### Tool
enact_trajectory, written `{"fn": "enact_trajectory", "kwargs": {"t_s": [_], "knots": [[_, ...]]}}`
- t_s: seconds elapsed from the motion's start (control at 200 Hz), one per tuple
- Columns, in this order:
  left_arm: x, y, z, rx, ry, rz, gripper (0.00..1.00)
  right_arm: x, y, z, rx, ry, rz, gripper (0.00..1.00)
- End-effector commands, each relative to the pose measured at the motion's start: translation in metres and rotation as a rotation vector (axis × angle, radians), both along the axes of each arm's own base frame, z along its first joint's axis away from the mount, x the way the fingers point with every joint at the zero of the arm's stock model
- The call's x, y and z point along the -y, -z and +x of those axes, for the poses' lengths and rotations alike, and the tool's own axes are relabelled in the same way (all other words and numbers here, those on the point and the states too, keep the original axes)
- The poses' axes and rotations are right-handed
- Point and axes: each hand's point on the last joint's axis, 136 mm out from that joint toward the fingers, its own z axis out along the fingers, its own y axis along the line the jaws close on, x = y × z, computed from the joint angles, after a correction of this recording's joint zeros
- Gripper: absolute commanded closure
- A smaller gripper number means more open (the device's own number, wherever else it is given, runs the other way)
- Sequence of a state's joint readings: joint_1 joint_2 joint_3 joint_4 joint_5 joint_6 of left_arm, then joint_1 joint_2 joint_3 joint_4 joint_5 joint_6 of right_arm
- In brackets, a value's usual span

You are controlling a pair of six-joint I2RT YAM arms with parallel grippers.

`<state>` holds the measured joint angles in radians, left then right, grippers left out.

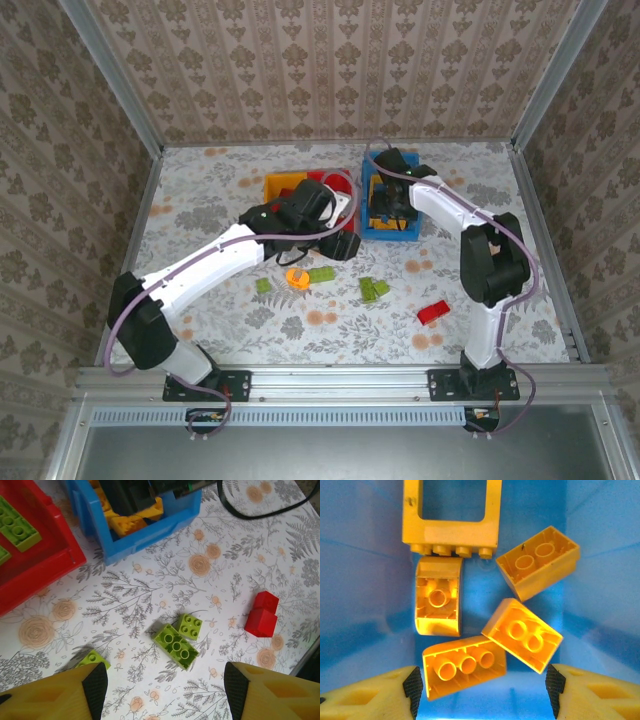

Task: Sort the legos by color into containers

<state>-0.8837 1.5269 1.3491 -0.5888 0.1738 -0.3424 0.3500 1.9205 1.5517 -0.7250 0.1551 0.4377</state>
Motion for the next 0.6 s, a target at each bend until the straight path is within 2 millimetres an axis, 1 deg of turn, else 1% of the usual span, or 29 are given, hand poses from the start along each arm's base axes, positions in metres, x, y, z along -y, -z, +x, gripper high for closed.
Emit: {"fn": "enact_trajectory", "kwargs": {"t_s": [0.0,0.11,0.14,0.185,0.23,0.265,0.35,0.385,0.4,0.425,0.49,0.595], "knots": [[0.015,0.014,-0.015,-0.015,0.105,0.017,0.34,0.008,-0.046,-0.005,0.08,0.006,-0.006,0.31],[0.034,0.018,-0.029,-0.019,0.193,0.023,0.34,0.017,-0.085,-0.011,0.164,0.019,-0.008,0.33],[0.041,0.021,-0.033,-0.023,0.219,0.024,0.34,0.021,-0.093,-0.014,0.176,0.027,-0.011,0.34],[0.051,0.025,-0.04,-0.027,0.261,0.026,0.34,0.029,-0.106,-0.022,0.191,0.048,-0.012,0.35],[0.063,0.032,-0.051,-0.035,0.309,0.031,0.33,0.038,-0.114,-0.032,0.196,0.076,-0.008,0.35],[0.072,0.038,-0.058,-0.039,0.341,0.039,0.33,0.045,-0.121,-0.041,0.206,0.104,0.01,0.35],[0.096,0.051,-0.077,-0.033,0.416,0.069,0.33,0.064,-0.128,-0.068,0.206,0.175,0.044,0.34],[0.105,0.056,-0.083,-0.024,0.442,0.08,0.33,0.072,-0.132,-0.08,0.212,0.204,0.057,0.33],[0.109,0.059,-0.087,-0.022,0.454,0.086,0.32,0.076,-0.13,-0.085,0.205,0.219,0.06,0.32],[0.117,0.063,-0.093,-0.018,0.476,0.097,0.32,0.082,-0.139,-0.096,0.226,0.243,0.078,0.32],[0.135,0.075,-0.107,0.0,0.522,0.132,0.32,0.098,-0.143,-0.12,0.234,0.309,0.119,0.31],[0.158,0.098,-0.123,0.044,0.567,0.215,0.3,0.122,-0.152,-0.154,0.26,0.412,0.173,0.28]]}}
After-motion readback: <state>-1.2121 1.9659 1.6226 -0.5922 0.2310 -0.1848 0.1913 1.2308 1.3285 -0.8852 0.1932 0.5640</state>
